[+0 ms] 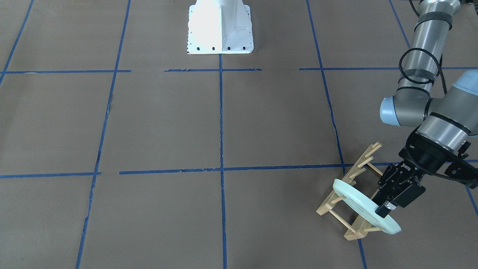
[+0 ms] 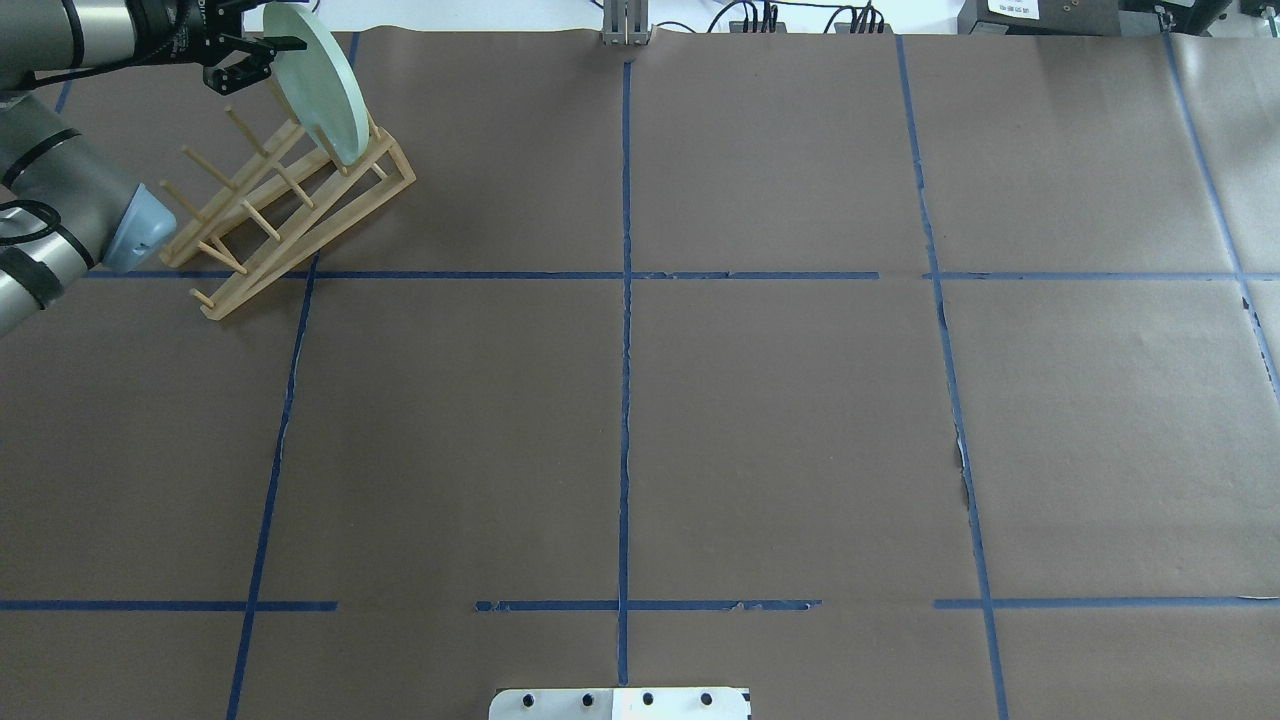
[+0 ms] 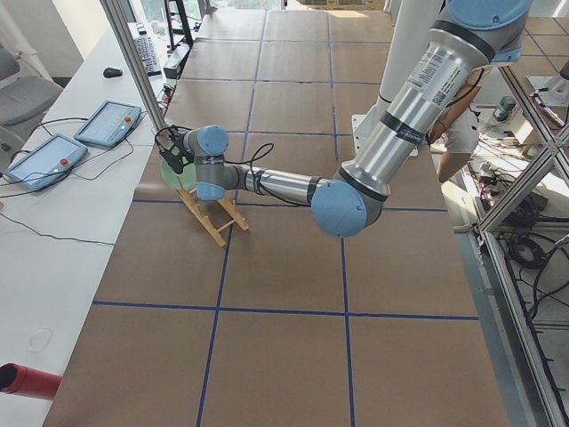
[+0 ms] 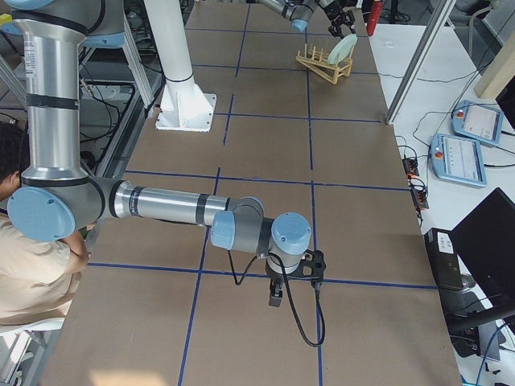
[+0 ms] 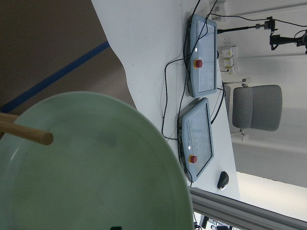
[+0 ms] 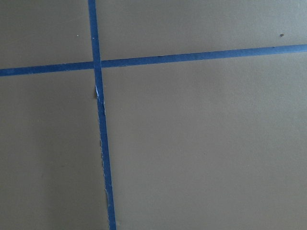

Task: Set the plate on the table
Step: 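Reach the left gripper to the pale green plate's rim in the rack and grasp it, then lift the green plate up out of the wooden rack with the left gripper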

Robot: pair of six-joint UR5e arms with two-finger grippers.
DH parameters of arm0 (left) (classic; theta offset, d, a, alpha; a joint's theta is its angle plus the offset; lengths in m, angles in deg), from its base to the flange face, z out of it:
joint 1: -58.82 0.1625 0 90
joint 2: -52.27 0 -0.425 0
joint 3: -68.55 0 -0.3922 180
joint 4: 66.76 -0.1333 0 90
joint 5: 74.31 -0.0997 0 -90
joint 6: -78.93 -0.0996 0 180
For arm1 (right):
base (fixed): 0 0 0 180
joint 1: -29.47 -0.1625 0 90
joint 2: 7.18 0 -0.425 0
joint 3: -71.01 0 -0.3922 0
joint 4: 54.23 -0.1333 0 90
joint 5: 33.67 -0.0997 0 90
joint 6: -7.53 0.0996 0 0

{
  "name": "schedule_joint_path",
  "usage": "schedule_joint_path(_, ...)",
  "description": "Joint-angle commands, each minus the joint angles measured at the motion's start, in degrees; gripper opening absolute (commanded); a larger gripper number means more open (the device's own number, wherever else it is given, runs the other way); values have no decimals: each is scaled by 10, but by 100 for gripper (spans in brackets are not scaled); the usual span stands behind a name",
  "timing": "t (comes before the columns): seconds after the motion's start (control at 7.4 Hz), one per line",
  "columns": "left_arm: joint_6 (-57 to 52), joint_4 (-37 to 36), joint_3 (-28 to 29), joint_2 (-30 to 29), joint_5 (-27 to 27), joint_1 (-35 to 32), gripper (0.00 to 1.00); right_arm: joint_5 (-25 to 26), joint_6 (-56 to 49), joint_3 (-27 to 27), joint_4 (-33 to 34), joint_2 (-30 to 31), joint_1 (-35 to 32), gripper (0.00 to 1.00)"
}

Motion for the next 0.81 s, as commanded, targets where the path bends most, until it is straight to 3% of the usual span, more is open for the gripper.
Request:
schedule_joint_path(0.0,0,-1,0,-3,0,-1,16,0,0,0,0,0,0,100)
schedule_joint_path(0.14,-2,-2,-3,-8,0,-1,0,0,0,0,0,0,0,100)
schedule_joint_path(0.54,-7,-11,-52,-8,7,-26,0,0,0,0,0,0,0,100)
schedule_joint_path(0.68,-8,-46,-82,-8,26,-41,0,0,0,0,0,0,0,100)
